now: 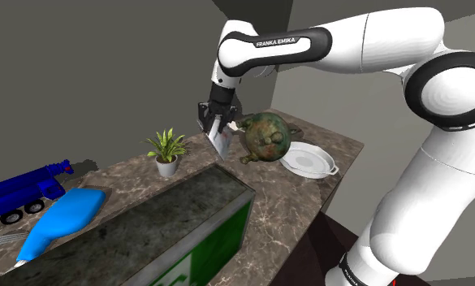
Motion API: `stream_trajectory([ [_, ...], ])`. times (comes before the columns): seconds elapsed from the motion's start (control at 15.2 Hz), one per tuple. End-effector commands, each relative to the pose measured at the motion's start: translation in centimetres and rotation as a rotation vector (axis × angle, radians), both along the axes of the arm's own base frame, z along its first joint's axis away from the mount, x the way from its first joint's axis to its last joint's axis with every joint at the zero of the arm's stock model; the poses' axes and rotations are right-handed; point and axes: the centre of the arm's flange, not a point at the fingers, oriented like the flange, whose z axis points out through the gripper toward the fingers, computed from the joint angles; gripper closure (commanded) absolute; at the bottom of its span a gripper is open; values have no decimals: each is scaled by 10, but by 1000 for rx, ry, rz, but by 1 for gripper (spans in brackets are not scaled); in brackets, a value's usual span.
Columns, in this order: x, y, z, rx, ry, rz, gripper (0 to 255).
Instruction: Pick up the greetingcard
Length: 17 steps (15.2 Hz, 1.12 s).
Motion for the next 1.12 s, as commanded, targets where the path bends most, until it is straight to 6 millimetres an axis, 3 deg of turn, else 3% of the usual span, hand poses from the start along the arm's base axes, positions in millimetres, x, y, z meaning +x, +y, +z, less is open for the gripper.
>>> stream_trajectory([
  [0.0,-8,-11,-31,-96,128,26,255],
  [0.07,-14,-16,-25,-94,129,25,255],
  [0.13,22,-25,-21,-92,129,25,255],
  [1.06,22,-25,53,-92,129,25,255],
])
